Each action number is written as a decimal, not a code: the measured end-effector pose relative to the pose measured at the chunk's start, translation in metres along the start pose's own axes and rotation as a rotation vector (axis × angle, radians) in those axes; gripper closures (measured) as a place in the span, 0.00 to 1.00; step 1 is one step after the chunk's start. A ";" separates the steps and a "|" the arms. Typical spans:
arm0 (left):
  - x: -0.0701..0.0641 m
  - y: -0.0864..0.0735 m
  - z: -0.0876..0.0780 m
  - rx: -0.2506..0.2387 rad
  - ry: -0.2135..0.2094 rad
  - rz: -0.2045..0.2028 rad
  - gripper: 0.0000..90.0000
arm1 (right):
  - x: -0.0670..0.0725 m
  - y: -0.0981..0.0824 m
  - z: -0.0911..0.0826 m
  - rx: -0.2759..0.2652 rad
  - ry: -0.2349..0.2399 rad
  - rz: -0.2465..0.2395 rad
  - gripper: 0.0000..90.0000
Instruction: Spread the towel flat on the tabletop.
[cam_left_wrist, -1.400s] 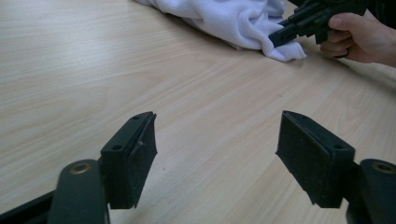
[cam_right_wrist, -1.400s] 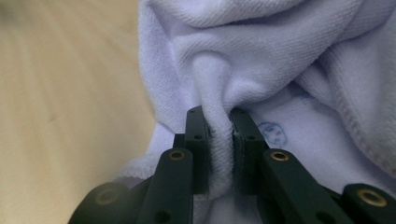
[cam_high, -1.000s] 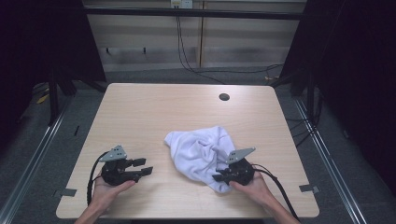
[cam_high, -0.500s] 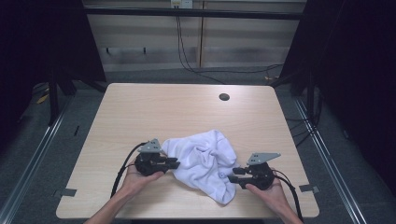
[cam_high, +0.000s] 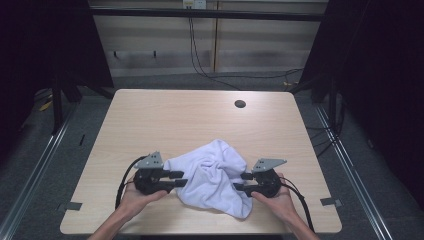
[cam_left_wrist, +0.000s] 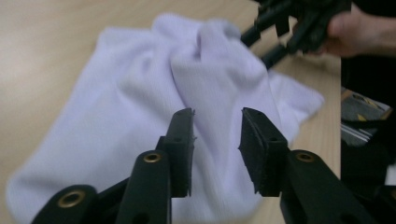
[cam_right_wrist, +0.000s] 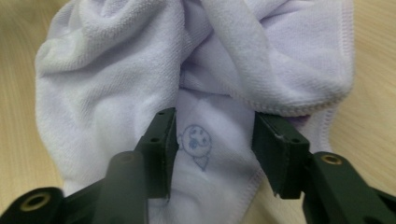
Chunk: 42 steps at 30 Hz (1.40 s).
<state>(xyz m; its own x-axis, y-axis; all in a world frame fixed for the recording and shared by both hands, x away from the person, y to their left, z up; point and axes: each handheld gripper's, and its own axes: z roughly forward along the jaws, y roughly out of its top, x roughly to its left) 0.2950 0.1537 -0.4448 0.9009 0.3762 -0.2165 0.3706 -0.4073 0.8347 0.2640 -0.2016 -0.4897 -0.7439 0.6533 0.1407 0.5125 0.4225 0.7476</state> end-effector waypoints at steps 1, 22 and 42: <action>0.001 0.006 0.003 -0.012 -0.005 0.008 0.70 | -0.001 0.001 0.003 0.008 0.000 0.003 0.53; 0.022 0.020 0.066 0.029 -0.057 -0.046 0.89 | -0.006 0.005 0.022 0.021 -0.043 0.002 0.89; 0.053 0.055 -0.082 -0.358 0.159 -0.097 0.91 | -0.052 0.093 -0.110 -0.379 -0.152 0.167 0.94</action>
<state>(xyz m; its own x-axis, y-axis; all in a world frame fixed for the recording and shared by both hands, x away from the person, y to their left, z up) 0.3445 0.2200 -0.3686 0.8091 0.5341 -0.2451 0.3244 -0.0581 0.9441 0.3037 -0.2653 -0.3562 -0.5785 0.7899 0.2036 0.4054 0.0617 0.9121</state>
